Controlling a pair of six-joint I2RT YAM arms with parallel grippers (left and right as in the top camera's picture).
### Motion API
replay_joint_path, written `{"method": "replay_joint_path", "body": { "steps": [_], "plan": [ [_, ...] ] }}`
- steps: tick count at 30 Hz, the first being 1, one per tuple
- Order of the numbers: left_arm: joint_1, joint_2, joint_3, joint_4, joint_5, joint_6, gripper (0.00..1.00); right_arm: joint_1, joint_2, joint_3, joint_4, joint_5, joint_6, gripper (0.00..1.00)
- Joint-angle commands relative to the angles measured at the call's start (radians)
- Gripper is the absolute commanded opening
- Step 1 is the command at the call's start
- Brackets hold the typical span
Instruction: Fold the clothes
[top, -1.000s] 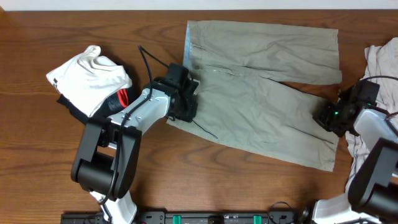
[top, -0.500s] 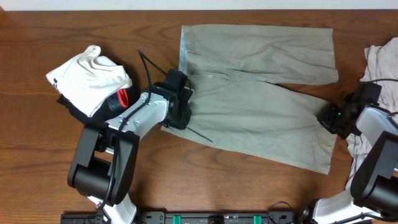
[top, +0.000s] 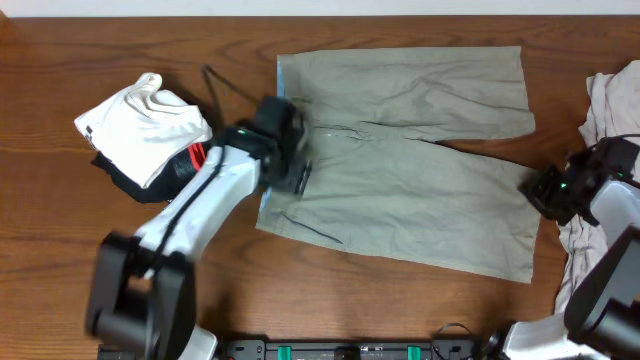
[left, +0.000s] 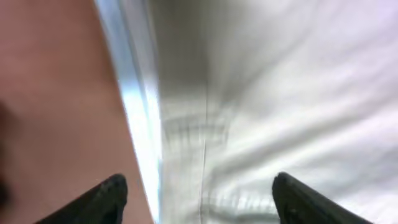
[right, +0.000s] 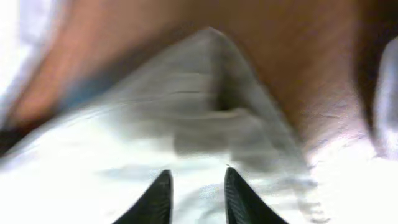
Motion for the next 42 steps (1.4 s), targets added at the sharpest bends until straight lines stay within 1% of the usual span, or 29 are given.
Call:
{"method": "replay_joint_path", "body": {
  "steps": [1,5,7,11,16,19,27,35,38,42],
  "plan": [
    [0.028,-0.046,0.032,0.092,-0.011,0.008,0.79,0.012,-0.068,0.018,0.004,-0.163,-0.023,0.36],
    [0.071,0.020,0.032,0.222,-0.004,0.007,0.79,0.066,-0.075,0.018,0.004,-0.215,-0.042,0.36],
    [0.088,0.073,0.032,0.288,0.039,0.008,0.79,0.104,-0.075,0.018,0.004,-0.205,-0.069,0.36],
    [0.100,0.161,0.032,0.399,0.122,0.007,0.79,0.156,-0.075,0.018,0.005,-0.154,-0.071,0.36],
    [0.101,0.224,0.032,0.485,0.120,0.008,0.78,0.177,-0.075,0.018,0.003,-0.129,-0.072,0.36],
    [0.102,0.243,0.032,0.510,0.120,0.008,0.77,0.178,-0.075,0.018,0.003,-0.126,-0.072,0.36],
    [0.102,0.318,0.032,0.540,0.120,0.012,0.67,0.178,-0.075,0.018,-0.003,-0.101,-0.071,0.36],
    [0.102,0.321,0.032,0.589,0.120,0.018,0.60,0.178,-0.075,0.018,-0.004,-0.089,-0.072,0.35],
    [0.102,0.330,0.032,0.597,0.120,0.039,0.56,0.178,-0.075,0.018,-0.010,-0.079,-0.072,0.35],
    [0.102,0.354,0.032,0.611,0.121,0.042,0.55,0.178,-0.075,0.018,-0.012,-0.079,-0.072,0.34]
  ]
}}
